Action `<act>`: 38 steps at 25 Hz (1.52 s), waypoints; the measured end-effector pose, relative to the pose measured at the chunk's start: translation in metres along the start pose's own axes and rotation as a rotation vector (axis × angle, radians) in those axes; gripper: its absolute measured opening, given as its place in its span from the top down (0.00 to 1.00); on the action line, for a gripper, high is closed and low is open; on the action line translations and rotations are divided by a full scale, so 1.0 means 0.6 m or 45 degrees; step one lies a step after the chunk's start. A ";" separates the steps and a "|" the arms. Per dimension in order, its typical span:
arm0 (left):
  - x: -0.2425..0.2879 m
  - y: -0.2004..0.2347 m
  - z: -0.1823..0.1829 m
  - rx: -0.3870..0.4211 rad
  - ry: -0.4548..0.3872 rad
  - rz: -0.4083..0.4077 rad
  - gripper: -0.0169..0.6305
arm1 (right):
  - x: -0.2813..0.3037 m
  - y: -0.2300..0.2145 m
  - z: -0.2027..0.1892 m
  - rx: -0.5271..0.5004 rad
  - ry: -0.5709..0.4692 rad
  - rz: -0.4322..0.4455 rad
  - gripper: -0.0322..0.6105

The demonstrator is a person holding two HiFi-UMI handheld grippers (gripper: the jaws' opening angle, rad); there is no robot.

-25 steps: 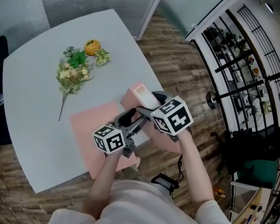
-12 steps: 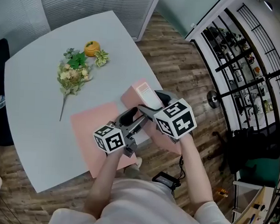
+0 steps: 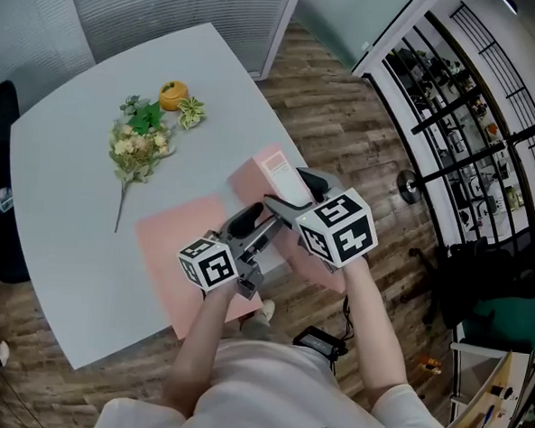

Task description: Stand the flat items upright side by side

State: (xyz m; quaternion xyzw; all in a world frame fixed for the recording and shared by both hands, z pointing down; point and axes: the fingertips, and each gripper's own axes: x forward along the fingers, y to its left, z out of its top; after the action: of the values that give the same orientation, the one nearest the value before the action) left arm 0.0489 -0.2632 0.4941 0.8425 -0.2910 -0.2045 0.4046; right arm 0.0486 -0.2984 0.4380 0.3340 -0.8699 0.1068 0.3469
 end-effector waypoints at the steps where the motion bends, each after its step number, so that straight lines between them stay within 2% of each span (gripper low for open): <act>1: 0.001 -0.002 0.000 -0.004 -0.002 0.000 0.53 | -0.004 -0.001 0.002 0.005 -0.010 -0.003 0.45; 11: 0.010 -0.009 -0.012 -0.040 0.011 -0.004 0.53 | -0.032 -0.020 0.023 0.080 -0.122 -0.048 0.45; 18: 0.013 -0.006 -0.021 -0.063 0.023 0.000 0.53 | -0.048 -0.033 0.050 0.124 -0.254 -0.094 0.46; 38: 0.012 -0.006 -0.033 -0.111 0.023 0.000 0.53 | -0.086 -0.028 0.068 0.058 -0.484 -0.182 0.46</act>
State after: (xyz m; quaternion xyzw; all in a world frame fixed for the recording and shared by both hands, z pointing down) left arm 0.0670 -0.2550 0.5018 0.8258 -0.2780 -0.2094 0.4437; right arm 0.0657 -0.3020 0.3726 0.4167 -0.8911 0.0367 0.1757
